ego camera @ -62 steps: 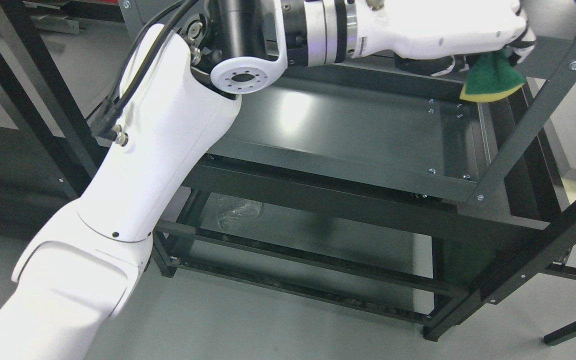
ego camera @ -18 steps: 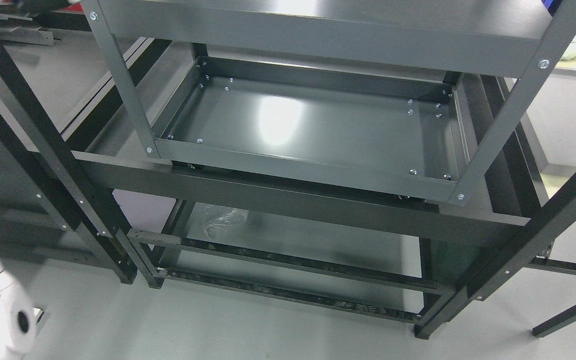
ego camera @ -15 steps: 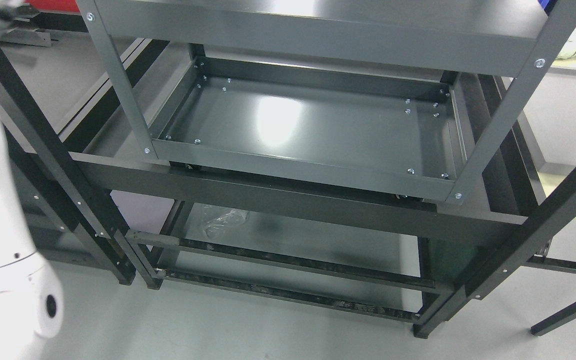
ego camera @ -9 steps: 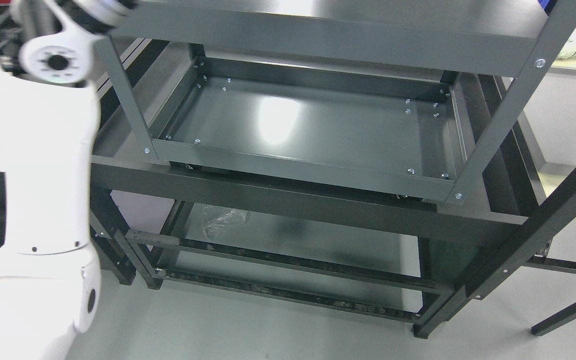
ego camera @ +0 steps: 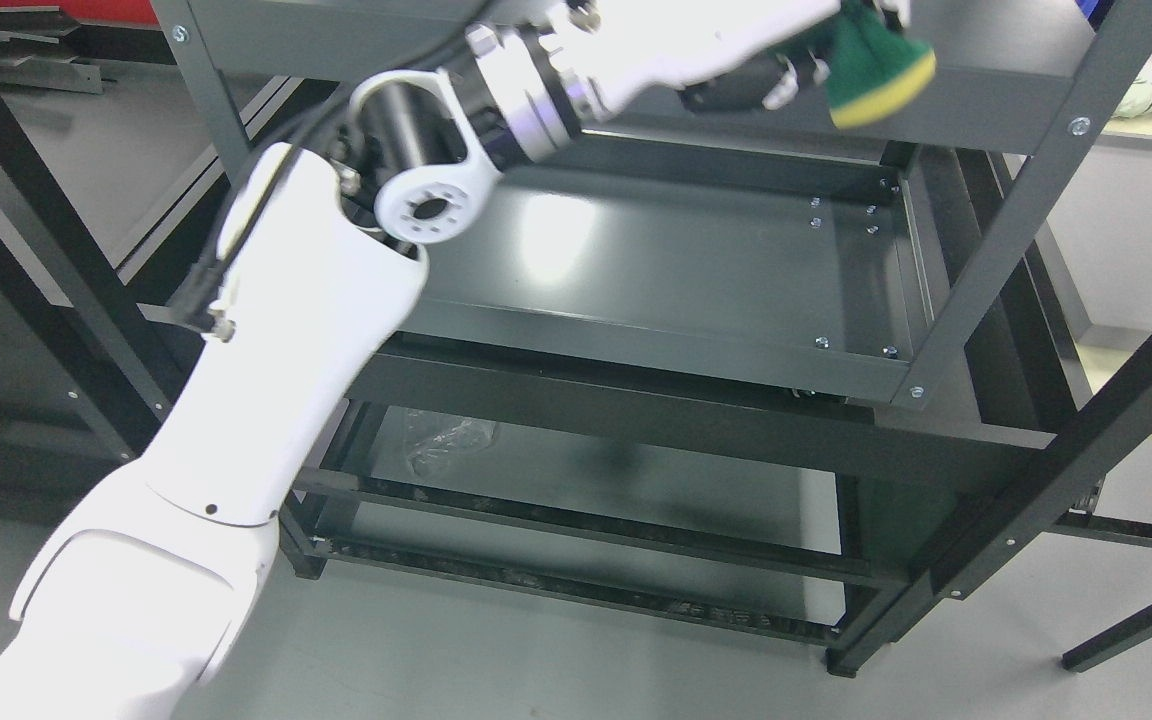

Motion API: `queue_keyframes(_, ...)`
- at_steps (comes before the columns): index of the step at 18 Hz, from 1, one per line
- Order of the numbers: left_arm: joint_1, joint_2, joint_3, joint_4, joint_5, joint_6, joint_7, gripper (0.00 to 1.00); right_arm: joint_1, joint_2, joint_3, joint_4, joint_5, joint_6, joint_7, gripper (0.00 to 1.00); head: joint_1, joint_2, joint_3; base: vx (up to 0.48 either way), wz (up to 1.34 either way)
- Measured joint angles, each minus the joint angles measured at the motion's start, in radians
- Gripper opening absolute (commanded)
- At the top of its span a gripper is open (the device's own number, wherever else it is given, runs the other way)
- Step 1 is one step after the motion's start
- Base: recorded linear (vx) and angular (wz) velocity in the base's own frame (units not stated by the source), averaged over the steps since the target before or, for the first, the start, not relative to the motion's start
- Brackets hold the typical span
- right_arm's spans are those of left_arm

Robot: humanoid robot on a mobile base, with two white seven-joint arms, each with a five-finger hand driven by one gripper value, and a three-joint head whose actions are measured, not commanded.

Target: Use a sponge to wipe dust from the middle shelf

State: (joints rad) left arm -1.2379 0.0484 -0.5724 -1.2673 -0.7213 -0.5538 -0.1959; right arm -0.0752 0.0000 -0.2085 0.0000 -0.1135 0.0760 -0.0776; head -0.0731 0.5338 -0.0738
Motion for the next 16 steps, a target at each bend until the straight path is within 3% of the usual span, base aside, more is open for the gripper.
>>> queue_keyframes(8,0.027,-0.027,-0.088,0.05,-0.018,0.026,0.007,0.0,0.0,0.0,0.0,0.0,0.0,0.0,0.004,1.0,0.0,0.0,0.0,0.0,0.0)
queue_keyframes(16,0.138,-0.038,0.063,-0.01,-0.019,-0.06,-0.086,0.0,0.0,0.0,0.0,0.0,0.0,0.0,0.004,1.0,0.0,0.0,0.0,0.0,0.0)
